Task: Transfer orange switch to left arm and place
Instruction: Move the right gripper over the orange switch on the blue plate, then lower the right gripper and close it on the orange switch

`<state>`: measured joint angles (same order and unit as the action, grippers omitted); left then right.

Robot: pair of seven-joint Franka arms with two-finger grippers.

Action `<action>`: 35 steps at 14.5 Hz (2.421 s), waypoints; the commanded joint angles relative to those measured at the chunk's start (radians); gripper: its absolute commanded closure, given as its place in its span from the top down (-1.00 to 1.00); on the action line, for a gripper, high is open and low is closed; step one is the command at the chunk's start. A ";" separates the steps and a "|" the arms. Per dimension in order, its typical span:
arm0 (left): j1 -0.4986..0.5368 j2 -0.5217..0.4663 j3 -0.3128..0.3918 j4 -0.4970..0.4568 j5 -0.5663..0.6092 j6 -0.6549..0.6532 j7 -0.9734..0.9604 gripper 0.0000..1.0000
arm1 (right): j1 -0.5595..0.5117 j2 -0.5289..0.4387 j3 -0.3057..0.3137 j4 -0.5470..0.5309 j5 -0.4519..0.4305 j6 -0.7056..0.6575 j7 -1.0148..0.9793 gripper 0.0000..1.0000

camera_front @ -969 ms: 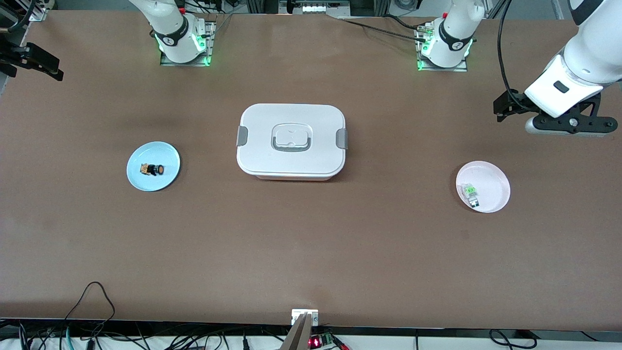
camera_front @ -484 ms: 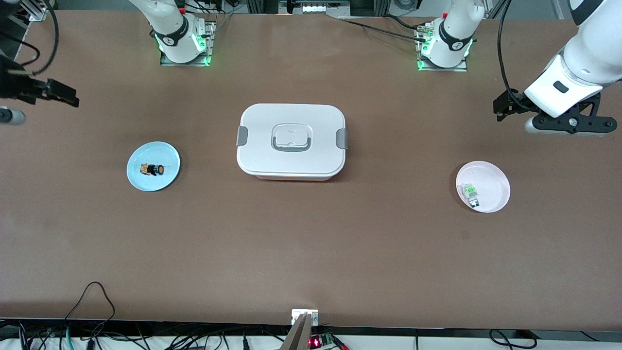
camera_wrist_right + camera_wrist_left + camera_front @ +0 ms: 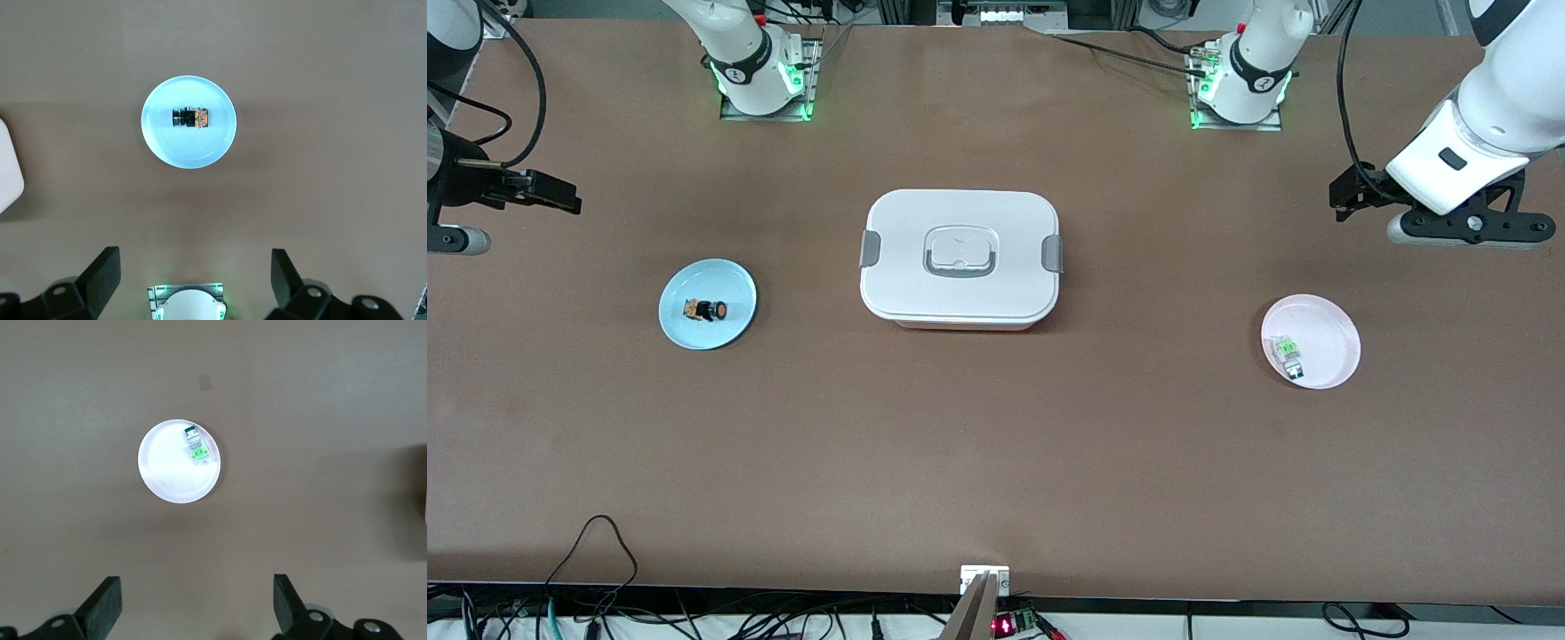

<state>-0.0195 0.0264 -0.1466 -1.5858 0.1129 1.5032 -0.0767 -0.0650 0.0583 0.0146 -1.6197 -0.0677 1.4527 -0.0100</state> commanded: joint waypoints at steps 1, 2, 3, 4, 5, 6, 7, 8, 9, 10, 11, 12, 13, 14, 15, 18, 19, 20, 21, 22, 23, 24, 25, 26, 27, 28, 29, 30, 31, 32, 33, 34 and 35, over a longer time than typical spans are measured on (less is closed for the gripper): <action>0.000 0.010 -0.002 0.032 -0.004 -0.032 -0.014 1.00 | -0.001 0.018 0.004 0.001 0.017 -0.005 -0.010 1.00; 0.000 0.010 -0.002 0.032 -0.004 -0.032 -0.014 1.00 | -0.002 0.026 0.004 0.001 0.016 -0.005 -0.010 1.00; 0.001 0.010 -0.002 0.032 -0.004 -0.032 -0.014 1.00 | -0.009 0.041 0.001 -0.005 0.017 -0.003 -0.010 1.00; 0.001 0.010 -0.002 0.032 -0.004 -0.032 -0.012 1.00 | -0.012 0.058 -0.002 -0.008 0.017 0.003 -0.010 1.00; 0.001 0.010 -0.002 0.032 -0.004 -0.034 -0.014 1.00 | -0.012 0.076 -0.002 -0.009 0.017 0.017 -0.010 1.00; 0.001 0.010 -0.002 0.032 -0.004 -0.034 -0.014 1.00 | -0.012 0.089 -0.002 -0.015 0.017 0.040 -0.007 1.00; 0.001 0.010 -0.002 0.032 -0.004 -0.034 -0.014 1.00 | -0.012 0.109 -0.002 -0.029 0.016 0.073 -0.005 1.00; 0.001 0.010 -0.002 0.032 -0.004 -0.034 -0.012 1.00 | -0.012 0.119 -0.002 -0.043 0.017 0.112 -0.005 1.00; 0.001 0.010 -0.002 0.032 -0.004 -0.034 -0.014 1.00 | -0.012 0.135 -0.002 -0.060 0.017 0.150 -0.010 1.00; 0.001 0.010 -0.002 0.033 -0.004 -0.034 -0.014 1.00 | -0.012 0.149 -0.002 -0.078 0.017 0.182 -0.013 1.00; 0.001 0.010 -0.002 0.033 -0.004 -0.034 -0.014 1.00 | -0.012 0.161 -0.002 -0.101 0.019 0.214 -0.013 1.00; 0.001 0.012 -0.002 0.033 -0.004 -0.032 -0.014 1.00 | -0.010 0.163 -0.001 -0.144 0.017 0.269 -0.013 1.00; 0.001 0.012 -0.002 0.033 -0.004 -0.032 -0.014 1.00 | -0.010 0.147 0.004 -0.219 0.017 0.352 -0.015 1.00; 0.001 0.012 -0.002 0.033 -0.007 -0.034 -0.014 1.00 | -0.010 0.131 0.004 -0.294 0.017 0.439 -0.015 1.00; 0.001 0.012 -0.002 0.033 -0.016 -0.034 -0.014 1.00 | -0.010 0.121 0.004 -0.363 0.016 0.521 -0.015 1.00; 0.001 0.012 -0.002 0.033 -0.018 -0.034 -0.014 1.00 | -0.010 0.100 0.005 -0.527 0.016 0.710 -0.015 1.00; 0.001 0.012 -0.002 0.033 -0.018 -0.034 -0.014 1.00 | -0.010 0.100 0.005 -0.555 0.014 0.741 -0.015 1.00; 0.001 0.012 -0.002 0.033 -0.018 -0.034 -0.014 1.00 | -0.010 0.101 0.005 -0.581 0.012 0.770 -0.015 1.00; 0.003 0.012 -0.001 0.033 -0.018 -0.034 -0.014 1.00 | -0.010 0.106 0.005 -0.603 0.011 0.797 -0.016 1.00; 0.003 0.012 -0.001 0.033 -0.018 -0.034 -0.014 1.00 | -0.010 0.115 0.005 -0.614 0.011 0.819 -0.016 1.00; 0.001 0.012 -0.002 0.033 -0.018 -0.034 -0.014 1.00 | -0.010 0.132 0.005 -0.618 0.011 0.840 -0.016 1.00; 0.001 0.012 -0.002 0.033 -0.018 -0.034 -0.014 1.00 | -0.012 0.144 0.005 -0.624 0.011 0.863 -0.016 1.00; 0.001 0.012 -0.002 0.033 -0.018 -0.034 -0.014 1.00 | -0.010 0.158 0.005 -0.628 0.011 0.889 -0.016 1.00; 0.001 0.012 -0.002 0.033 -0.018 -0.034 -0.015 1.00 | -0.012 0.173 0.005 -0.628 0.015 0.906 -0.015 1.00; 0.001 0.012 -0.002 0.033 -0.018 -0.035 -0.015 1.00 | -0.012 0.188 0.005 -0.626 0.017 0.931 -0.013 1.00; 0.001 0.012 -0.002 0.033 -0.018 -0.035 -0.015 1.00 | -0.012 0.207 0.005 -0.626 0.017 0.963 -0.015 1.00; 0.001 0.012 -0.002 0.033 -0.018 -0.035 -0.014 1.00 | -0.012 0.224 0.005 -0.626 0.017 0.985 -0.013 1.00; 0.001 0.012 -0.002 0.033 -0.018 -0.035 -0.014 1.00 | -0.012 0.242 0.005 -0.625 0.017 1.009 -0.013 1.00; 0.001 0.012 -0.002 0.033 -0.018 -0.035 -0.015 1.00 | -0.012 0.258 0.005 -0.625 0.017 1.037 -0.013 1.00; 0.001 0.010 -0.002 0.033 -0.018 -0.035 -0.015 1.00 | -0.012 0.270 0.005 -0.625 0.017 1.052 -0.013 1.00; 0.001 0.010 -0.002 0.033 -0.018 -0.035 -0.015 1.00 | -0.012 0.282 0.005 -0.621 0.019 1.060 -0.005 1.00; 0.001 0.012 -0.002 0.033 -0.019 -0.035 -0.015 1.00 | -0.012 0.290 0.005 -0.621 0.020 1.072 -0.004 1.00; 0.001 0.012 -0.002 0.033 -0.019 -0.035 -0.015 1.00 | -0.012 0.297 0.005 -0.621 0.023 1.083 -0.001 1.00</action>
<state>-0.0195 0.0264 -0.1466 -1.5850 0.1107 1.4924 -0.0767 -0.0690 0.3439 0.0129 -2.2411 -0.0624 2.5072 -0.0091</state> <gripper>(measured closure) 0.000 0.000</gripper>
